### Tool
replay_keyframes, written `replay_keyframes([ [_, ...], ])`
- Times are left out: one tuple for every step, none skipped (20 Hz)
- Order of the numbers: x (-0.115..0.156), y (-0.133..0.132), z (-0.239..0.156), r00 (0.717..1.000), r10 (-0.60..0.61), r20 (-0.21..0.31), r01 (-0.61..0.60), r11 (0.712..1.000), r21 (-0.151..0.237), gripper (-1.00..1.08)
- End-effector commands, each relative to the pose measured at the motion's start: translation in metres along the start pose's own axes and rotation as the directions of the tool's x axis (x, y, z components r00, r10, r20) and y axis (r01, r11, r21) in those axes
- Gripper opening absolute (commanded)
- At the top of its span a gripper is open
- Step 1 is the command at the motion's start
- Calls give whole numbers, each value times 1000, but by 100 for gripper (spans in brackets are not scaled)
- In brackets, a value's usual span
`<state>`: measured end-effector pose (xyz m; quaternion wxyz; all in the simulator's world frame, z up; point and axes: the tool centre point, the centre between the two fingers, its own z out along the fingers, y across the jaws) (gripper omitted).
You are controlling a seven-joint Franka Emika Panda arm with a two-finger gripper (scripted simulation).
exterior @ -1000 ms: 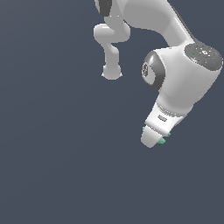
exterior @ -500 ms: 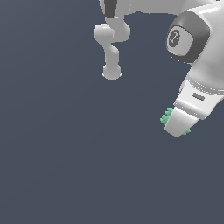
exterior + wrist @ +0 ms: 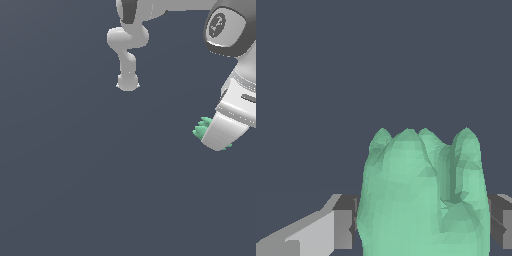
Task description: Pick up the object and move it to a goal position.
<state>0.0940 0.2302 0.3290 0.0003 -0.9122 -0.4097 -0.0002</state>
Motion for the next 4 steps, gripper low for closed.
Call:
replay_keyframes([
  [1, -1, -3, 1000, 0, 0, 0, 1000, 0, -100],
  [2, -1, -3, 1000, 0, 0, 0, 1000, 0, -100],
  [2, -1, -3, 1000, 0, 0, 0, 1000, 0, -100],
  [2, -1, -3, 1000, 0, 0, 0, 1000, 0, -100],
])
